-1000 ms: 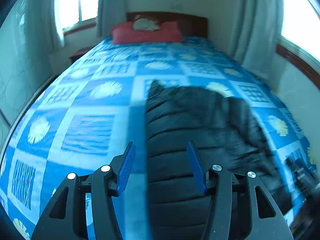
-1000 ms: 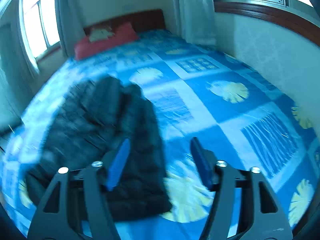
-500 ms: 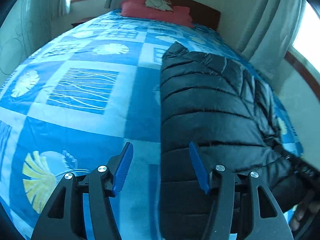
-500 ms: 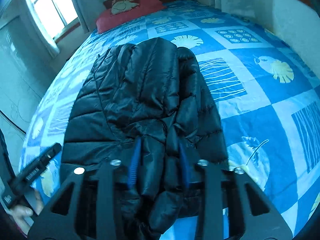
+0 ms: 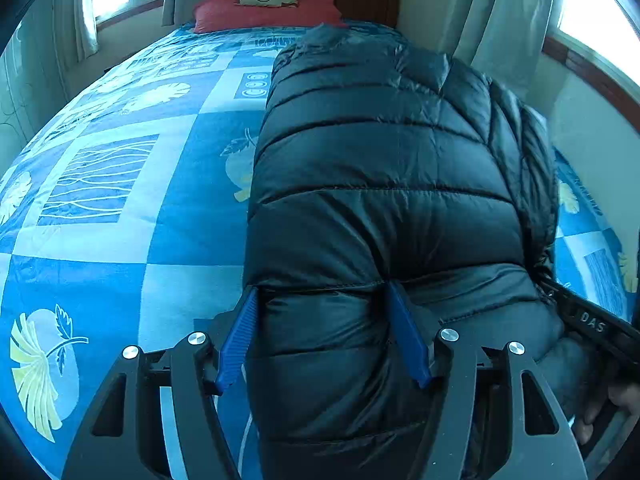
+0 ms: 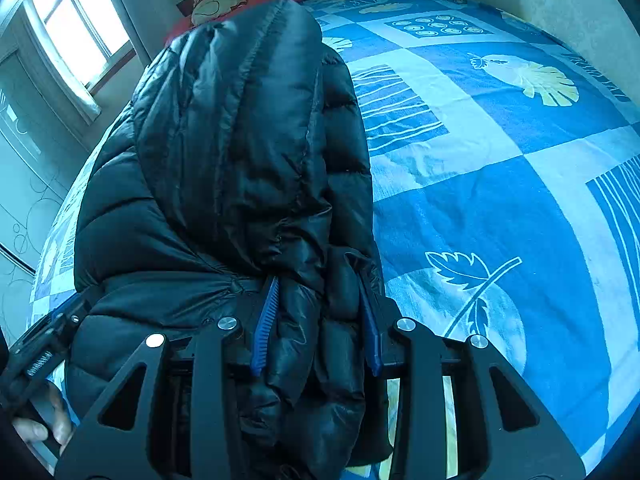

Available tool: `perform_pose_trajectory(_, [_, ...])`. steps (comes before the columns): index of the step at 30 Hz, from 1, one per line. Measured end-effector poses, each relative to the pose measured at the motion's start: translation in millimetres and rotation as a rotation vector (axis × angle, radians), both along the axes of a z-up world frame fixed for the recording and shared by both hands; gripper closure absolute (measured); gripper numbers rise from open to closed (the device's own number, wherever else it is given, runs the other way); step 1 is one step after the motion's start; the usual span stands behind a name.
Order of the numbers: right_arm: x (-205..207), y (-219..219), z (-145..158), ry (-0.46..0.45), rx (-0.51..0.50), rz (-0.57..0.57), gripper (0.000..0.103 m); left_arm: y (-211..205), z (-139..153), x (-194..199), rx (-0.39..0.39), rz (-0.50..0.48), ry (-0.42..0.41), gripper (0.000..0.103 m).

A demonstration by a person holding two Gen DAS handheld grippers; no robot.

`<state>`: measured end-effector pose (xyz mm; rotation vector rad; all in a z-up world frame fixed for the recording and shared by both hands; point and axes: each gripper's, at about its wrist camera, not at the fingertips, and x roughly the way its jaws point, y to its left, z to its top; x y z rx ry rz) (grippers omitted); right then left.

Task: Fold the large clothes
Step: 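Grasp the folded jacket bundle with both tools and press it flat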

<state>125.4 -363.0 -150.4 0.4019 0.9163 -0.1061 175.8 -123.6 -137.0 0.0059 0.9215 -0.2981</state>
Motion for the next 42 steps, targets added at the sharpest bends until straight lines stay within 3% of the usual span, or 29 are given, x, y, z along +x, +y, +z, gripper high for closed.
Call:
perform_pose_trajectory(4, [-6.8,3.4,7.7,-0.029,-0.020,-0.003,0.066,7.6,4.6,-3.6,-0.023,-0.004,-0.023,0.039])
perform_pose_trajectory(5, [-11.7,5.3,12.4,-0.042,-0.032,-0.012,0.061,9.7,6.7,-4.8,-0.032,-0.002,-0.025,0.039])
perform_pose_trajectory(7, [-20.6,8.2,21.5,-0.048,-0.065,-0.042,0.041,17.0,14.3,-7.1,-0.049,0.004,-0.025,0.039])
perform_pose_trajectory(8, [-26.6,8.9,27.9,-0.059,-0.071,-0.055,0.038,19.9,19.4,-8.9,-0.052,0.006,-0.026,0.039])
perform_pose_trajectory(11, [-40.6,12.8,54.3,-0.084,-0.083,-0.081,0.039,29.9,32.0,-10.3,-0.057,0.023,-0.046,0.040])
perform_pose_trajectory(14, [-42.9,28.6,87.4,-0.120,-0.157,-0.099,0.061,43.0,51.5,-6.7,-0.091,0.048,-0.088,0.040])
perform_pose_trajectory(19, [-10.2,45.8,134.3,-0.166,-0.237,-0.104,0.062,39.6,78.2,18.2,-0.105,0.046,-0.130,0.040])
perform_pose_trajectory(22, [14.1,42.8,142.5,-0.202,-0.172,-0.084,0.062,29.9,80.2,31.4,-0.088,0.036,-0.144,0.040])
perform_pose_trajectory(24, [36.9,48.9,131.6,-0.227,-0.176,-0.051,0.062,22.3,74.4,37.2,-0.082,0.039,-0.141,0.040])
perform_pose_trajectory(26, [57.7,51.4,110.8,-0.176,-0.276,-0.058,0.062,16.8,64.5,42.2,-0.077,0.038,-0.118,0.040])
perform_pose_trajectory(29, [72.8,40.3,80.0,-0.117,-0.325,-0.074,0.062,7.0,46.6,58.0,-0.096,0.029,-0.060,0.040])
perform_pose_trajectory(33, [84.2,16.2,40.8,-0.082,-0.248,-0.069,0.046,-8.5,34.6,62.4,-0.092,0.017,-0.081,0.034])
perform_pose_trajectory(36, [87.0,5.8,23.8,-0.081,-0.181,-0.068,0.044,-19.4,26.0,64.2,-0.081,0.014,-0.091,0.031])
perform_pose_trajectory(42, [94.5,2.3,4.8,-0.087,-0.140,-0.077,0.044,-26.2,8.5,75.2,-0.086,0.027,-0.085,0.027])
